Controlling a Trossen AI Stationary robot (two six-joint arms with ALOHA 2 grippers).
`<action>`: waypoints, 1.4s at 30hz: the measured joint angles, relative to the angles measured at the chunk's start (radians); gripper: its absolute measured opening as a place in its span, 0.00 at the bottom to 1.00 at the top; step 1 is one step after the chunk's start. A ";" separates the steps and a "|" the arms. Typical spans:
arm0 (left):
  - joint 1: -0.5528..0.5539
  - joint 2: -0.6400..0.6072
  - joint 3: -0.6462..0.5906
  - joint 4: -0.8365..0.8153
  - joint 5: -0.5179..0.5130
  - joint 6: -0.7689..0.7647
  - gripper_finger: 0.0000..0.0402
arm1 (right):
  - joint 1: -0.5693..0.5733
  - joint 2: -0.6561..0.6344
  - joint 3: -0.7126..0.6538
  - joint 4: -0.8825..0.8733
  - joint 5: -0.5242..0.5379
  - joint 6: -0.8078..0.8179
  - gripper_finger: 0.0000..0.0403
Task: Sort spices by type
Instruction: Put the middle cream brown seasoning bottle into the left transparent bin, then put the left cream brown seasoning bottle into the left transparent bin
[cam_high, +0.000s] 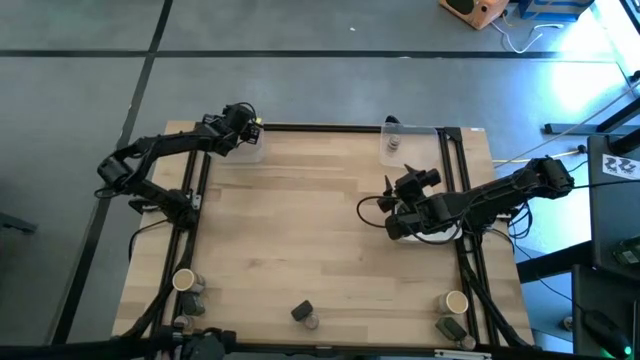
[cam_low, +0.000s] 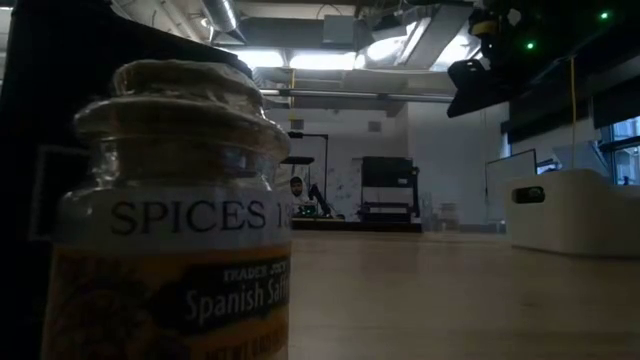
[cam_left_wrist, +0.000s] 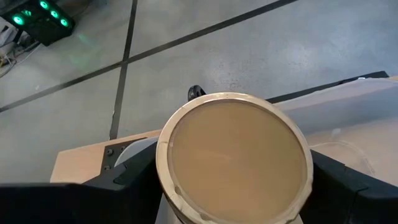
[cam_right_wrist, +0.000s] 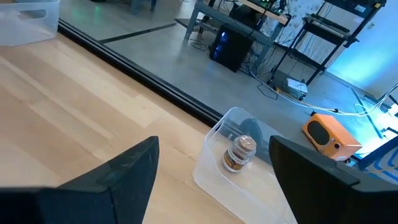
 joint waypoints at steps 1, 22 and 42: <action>0.000 0.000 0.000 -0.001 -0.001 0.000 0.68 | 0.000 0.000 0.000 0.000 -0.004 0.000 0.75; -0.006 -0.003 0.000 -0.025 -0.059 0.020 0.74 | 0.000 0.000 0.000 -0.005 -0.026 -0.004 0.75; -0.011 -0.105 0.042 -0.086 -0.051 0.131 0.74 | 0.000 0.000 0.000 -0.006 -0.025 -0.005 0.75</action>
